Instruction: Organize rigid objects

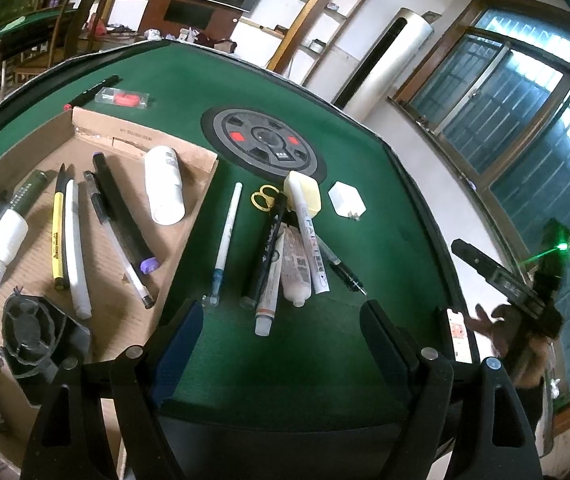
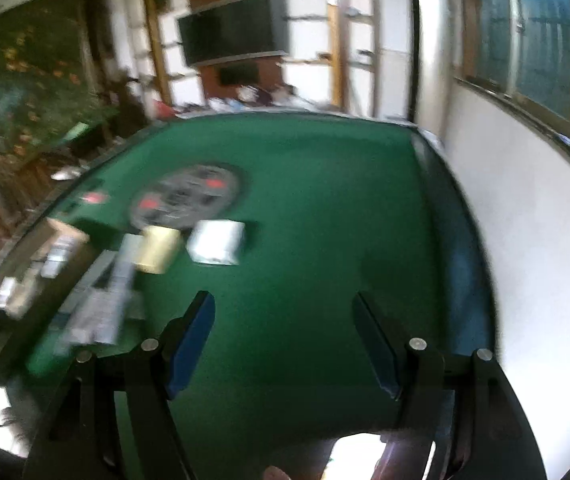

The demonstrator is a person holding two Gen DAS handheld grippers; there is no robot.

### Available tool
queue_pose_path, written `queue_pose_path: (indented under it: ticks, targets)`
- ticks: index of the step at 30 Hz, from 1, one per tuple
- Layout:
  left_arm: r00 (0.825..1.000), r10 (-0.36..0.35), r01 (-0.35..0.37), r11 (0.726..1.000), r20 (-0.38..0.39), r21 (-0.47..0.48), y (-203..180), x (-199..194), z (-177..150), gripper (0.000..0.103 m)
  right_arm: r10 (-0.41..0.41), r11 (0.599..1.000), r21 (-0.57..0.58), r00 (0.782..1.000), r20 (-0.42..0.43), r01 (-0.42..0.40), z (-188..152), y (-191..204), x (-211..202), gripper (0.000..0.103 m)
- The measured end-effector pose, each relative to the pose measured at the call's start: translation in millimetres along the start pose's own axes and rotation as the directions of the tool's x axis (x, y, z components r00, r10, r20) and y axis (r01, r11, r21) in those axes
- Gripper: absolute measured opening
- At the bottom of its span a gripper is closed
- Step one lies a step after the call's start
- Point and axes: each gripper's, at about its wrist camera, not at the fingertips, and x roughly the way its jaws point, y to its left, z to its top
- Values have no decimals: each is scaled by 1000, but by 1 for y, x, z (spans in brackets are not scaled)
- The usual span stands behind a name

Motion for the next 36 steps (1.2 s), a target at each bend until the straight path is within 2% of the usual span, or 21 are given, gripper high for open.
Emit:
queue_pose_path:
  ticks: [2,3,4,7,9,12,14,16,18,19,21,22,23,27,31,35,36]
  targets:
    - [1000,7,-7,1000,-5,3,0,2,0,84,51,999,-1,999,-5,-51,-2,25,-2,70]
    - [1000,10,-10,1000,-6,3,0,3,-1,84,101,995,-1,995,-15,-102,-4,40,0,70]
    - [1000,17,-17,1000,-10,5,0,4,0,84,159,987,20,987,-37,-158,-7,57,7,70]
    - [998,58,-58,998,-19,15,0,9,1,84,242,969,68,966,-91,-236,-12,86,32,70]
    - [997,76,-76,997,-23,21,0,14,2,84,265,959,134,957,-119,-249,-15,92,54,71]
    - [993,113,-111,993,-40,44,-3,28,5,84,308,943,192,929,-204,-271,-20,88,81,71]
    - [991,122,-118,991,-56,68,-6,36,5,84,348,926,232,912,-215,-299,-22,79,89,71]
    - [988,141,-133,986,-70,100,-11,46,7,83,367,917,250,903,-223,-311,-22,74,95,71]
    - [986,142,-131,983,-83,132,-17,55,9,82,361,921,237,905,-224,-309,-21,76,97,70]
    - [987,137,-123,982,-89,145,-19,59,10,78,357,924,230,906,-227,-306,-21,76,101,70]
    - [981,162,-142,974,-105,177,-24,70,13,61,366,919,244,899,-240,-309,-21,75,105,63]
    - [976,180,-156,970,-119,185,-24,77,16,51,375,915,253,892,-252,-313,-22,76,108,55]
    - [975,179,-154,972,-135,176,-21,83,19,48,380,914,255,888,-258,-316,-21,76,108,52]
    - [975,155,-138,984,-161,111,-11,93,31,48,402,902,276,879,-257,-332,-5,82,108,52]
    - [968,124,-114,992,-216,60,-3,108,34,41,395,904,283,878,-270,-320,16,90,128,51]
    - [970,120,-109,992,-211,62,-1,109,34,34,397,905,278,871,-288,-321,12,92,148,38]
    - [970,124,-112,991,-211,67,-1,109,34,32,402,903,283,871,-284,-324,10,90,149,30]
